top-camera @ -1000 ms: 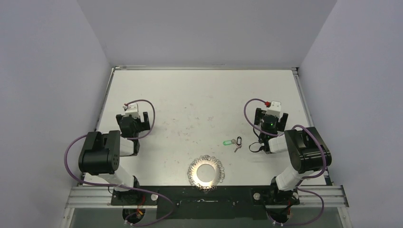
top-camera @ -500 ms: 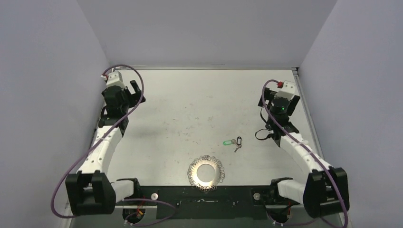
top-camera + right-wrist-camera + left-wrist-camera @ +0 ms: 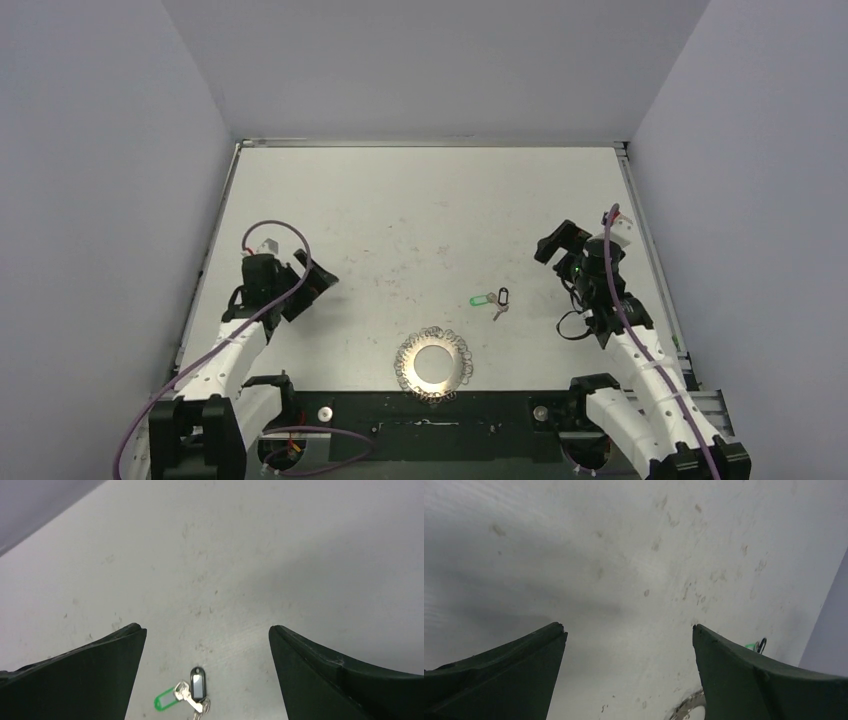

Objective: Put the keys on the keyring

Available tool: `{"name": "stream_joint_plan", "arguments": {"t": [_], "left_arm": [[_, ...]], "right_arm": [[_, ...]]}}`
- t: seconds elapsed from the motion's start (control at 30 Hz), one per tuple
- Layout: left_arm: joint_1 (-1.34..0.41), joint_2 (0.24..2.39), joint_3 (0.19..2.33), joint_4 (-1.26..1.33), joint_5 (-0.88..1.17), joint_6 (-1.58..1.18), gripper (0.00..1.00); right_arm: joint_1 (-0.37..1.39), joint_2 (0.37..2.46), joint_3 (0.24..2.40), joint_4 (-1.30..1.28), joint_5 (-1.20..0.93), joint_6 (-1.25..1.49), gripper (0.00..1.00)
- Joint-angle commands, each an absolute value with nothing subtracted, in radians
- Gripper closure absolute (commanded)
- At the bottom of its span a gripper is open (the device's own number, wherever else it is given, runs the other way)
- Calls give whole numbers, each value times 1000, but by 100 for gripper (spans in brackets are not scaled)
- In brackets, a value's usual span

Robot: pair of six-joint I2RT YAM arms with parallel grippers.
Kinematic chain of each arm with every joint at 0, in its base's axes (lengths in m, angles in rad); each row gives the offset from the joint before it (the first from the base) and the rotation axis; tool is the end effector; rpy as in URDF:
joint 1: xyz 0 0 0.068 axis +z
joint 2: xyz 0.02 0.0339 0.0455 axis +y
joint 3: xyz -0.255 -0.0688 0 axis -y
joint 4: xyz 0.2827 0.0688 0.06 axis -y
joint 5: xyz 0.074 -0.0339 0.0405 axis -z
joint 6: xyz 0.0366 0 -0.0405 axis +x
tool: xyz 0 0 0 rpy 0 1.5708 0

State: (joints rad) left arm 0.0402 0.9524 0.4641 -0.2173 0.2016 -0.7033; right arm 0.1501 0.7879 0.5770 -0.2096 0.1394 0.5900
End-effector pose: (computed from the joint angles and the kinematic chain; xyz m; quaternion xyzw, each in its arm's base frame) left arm 0.2337 0.0021 0.1704 -0.2888 0.8569 -0.2222 0.3646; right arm 0.2280 0.0293 0.2487 0.2196 0.8086 0.1418 0.5270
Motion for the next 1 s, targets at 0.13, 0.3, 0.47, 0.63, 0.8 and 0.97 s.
{"name": "stream_joint_plan", "arguments": {"t": [0.13, 0.3, 0.47, 0.63, 0.8, 0.97], "left_arm": [[-191, 979, 343, -162, 387, -790, 3], [-397, 917, 304, -252, 305, -842, 5], [-541, 848, 255, -260, 267, -917, 17], [-608, 855, 219, -196, 272, -974, 21], [-662, 933, 214, -87, 279, -988, 27], [-691, 1079, 229, 15, 282, -996, 38]], "right_arm": [[148, 867, 433, -245, -236, 757, 0], [223, 866, 380, -221, -331, 771, 0], [473, 936, 382, -236, -267, 774, 2], [743, 1045, 411, -238, -167, 843, 10], [871, 1147, 437, -181, -115, 880, 24], [903, 1242, 476, -131, -113, 884, 53]]}}
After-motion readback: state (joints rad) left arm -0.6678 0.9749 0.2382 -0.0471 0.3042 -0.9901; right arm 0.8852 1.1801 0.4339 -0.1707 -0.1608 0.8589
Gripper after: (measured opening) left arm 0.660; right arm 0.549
